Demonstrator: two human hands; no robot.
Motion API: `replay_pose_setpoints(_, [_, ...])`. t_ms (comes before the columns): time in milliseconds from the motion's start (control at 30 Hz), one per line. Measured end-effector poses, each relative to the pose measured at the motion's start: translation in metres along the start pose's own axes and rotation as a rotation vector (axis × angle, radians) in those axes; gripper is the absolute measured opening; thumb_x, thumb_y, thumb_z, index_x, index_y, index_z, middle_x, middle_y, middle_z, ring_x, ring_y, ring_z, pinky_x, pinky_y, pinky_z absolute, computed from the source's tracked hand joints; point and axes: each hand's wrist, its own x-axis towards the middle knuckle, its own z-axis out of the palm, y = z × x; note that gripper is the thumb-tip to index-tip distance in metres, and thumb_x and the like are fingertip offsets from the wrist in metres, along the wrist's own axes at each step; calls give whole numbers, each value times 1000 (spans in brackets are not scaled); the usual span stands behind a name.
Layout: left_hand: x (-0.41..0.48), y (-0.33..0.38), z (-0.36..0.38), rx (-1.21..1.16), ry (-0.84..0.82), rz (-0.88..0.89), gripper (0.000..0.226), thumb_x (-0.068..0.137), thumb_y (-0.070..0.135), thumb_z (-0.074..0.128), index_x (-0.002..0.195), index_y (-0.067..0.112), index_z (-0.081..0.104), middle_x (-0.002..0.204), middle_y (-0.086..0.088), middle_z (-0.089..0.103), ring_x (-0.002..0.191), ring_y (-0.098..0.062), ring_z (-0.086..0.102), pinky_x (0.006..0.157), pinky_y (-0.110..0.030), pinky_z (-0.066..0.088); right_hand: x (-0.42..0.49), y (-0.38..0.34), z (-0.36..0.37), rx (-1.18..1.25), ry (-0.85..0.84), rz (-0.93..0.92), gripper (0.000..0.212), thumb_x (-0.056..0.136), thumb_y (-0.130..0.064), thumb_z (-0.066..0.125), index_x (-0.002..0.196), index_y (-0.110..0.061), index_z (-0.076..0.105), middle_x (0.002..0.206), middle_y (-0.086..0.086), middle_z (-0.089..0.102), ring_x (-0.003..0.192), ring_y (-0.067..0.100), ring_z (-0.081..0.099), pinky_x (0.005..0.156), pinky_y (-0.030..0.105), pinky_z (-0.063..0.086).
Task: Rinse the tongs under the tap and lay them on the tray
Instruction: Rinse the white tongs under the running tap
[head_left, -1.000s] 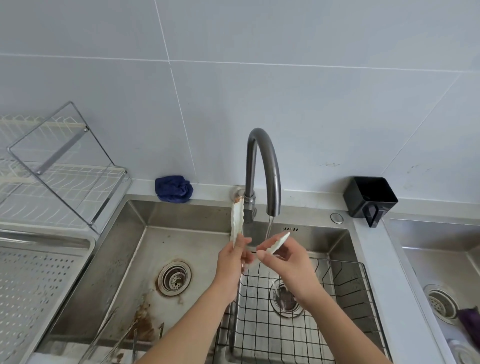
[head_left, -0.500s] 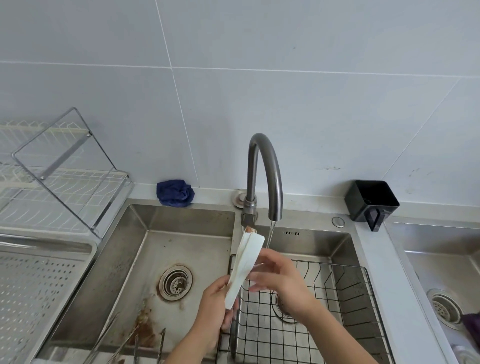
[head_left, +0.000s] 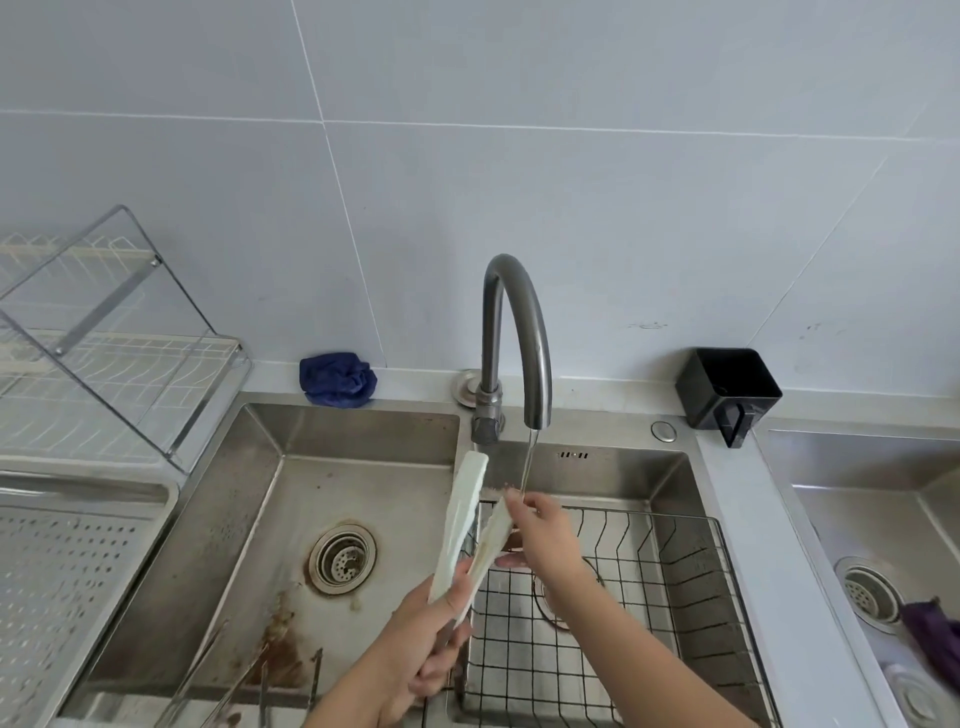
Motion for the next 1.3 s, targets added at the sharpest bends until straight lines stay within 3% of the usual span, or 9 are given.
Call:
replay_pose_setpoints(167, [-6, 6, 6, 159, 108, 108, 53, 75, 73, 63, 120, 44, 66, 70, -5, 54, 40, -11, 25, 36, -19, 13, 9, -6, 3, -7, 102, 6, 28, 103, -22, 57, 86, -3, 66, 85, 25, 72, 75, 35, 77, 60, 46, 66])
replay_pose_setpoints(333, [-9, 10, 0, 263, 166, 102, 44, 88, 61, 57, 118, 30, 66, 77, -13, 49, 40, -11, 23, 34, -19, 17, 10, 8, 7, 55, 25, 42, 18, 98, -5, 53, 94, -2, 70, 91, 25, 74, 81, 38, 77, 68, 51, 66])
replay_pose_setpoints(433, [-11, 10, -1, 303, 157, 99, 33, 95, 57, 56, 109, 29, 68, 76, -12, 49, 37, -9, 26, 33, -17, 20, 14, 8, 6, 31, 65, 29, 24, 102, -14, 54, 90, -4, 72, 77, 16, 73, 70, 31, 77, 62, 45, 65])
replay_pose_setpoints(600, [-10, 14, -3, 348, 193, 147, 22, 94, 62, 54, 94, 46, 70, 73, -9, 50, 36, -5, 32, 35, -17, 23, 11, 8, 10, 90, -35, 28, 7, 91, -5, 65, 91, -5, 72, 80, 12, 78, 72, 30, 78, 61, 40, 64])
replay_pose_setpoints(700, [-10, 14, -3, 363, 193, 166, 24, 91, 66, 55, 95, 48, 70, 71, -7, 53, 38, -7, 32, 35, -18, 23, 17, 4, 4, 58, 41, 27, 24, 100, -20, 62, 80, -9, 70, 60, 2, 71, 59, 25, 75, 54, 34, 61])
replay_pose_setpoints(900, [-7, 16, -5, 379, 206, 198, 26, 89, 66, 56, 96, 46, 71, 70, -6, 54, 37, -6, 33, 37, -20, 24, 14, 2, 4, 141, -101, 94, 14, 94, -8, 65, 101, 3, 70, 84, 15, 75, 70, 25, 74, 61, 35, 61])
replay_pose_setpoints(1000, [-7, 16, -5, 410, 206, 213, 24, 89, 66, 55, 100, 51, 70, 70, -5, 54, 38, -3, 36, 39, -18, 27, 17, -1, 0, 147, -23, 84, 22, 101, -19, 62, 90, -2, 71, 70, 8, 72, 62, 23, 73, 55, 33, 60])
replay_pose_setpoints(1167, [-6, 17, -6, 472, 242, 241, 32, 84, 71, 51, 97, 48, 70, 69, 0, 56, 39, -1, 40, 46, -19, 28, 13, 0, 1, 121, -86, 95, 12, 92, -7, 62, 96, 1, 71, 76, 11, 75, 64, 22, 73, 56, 31, 60])
replay_pose_setpoints(1300, [-4, 16, -7, 501, 251, 247, 37, 83, 74, 51, 98, 47, 70, 68, 3, 56, 40, -2, 41, 48, -20, 29, 14, -2, 1, 58, -2, 65, 23, 102, -18, 55, 90, -3, 68, 58, 4, 71, 53, 23, 70, 48, 31, 58])
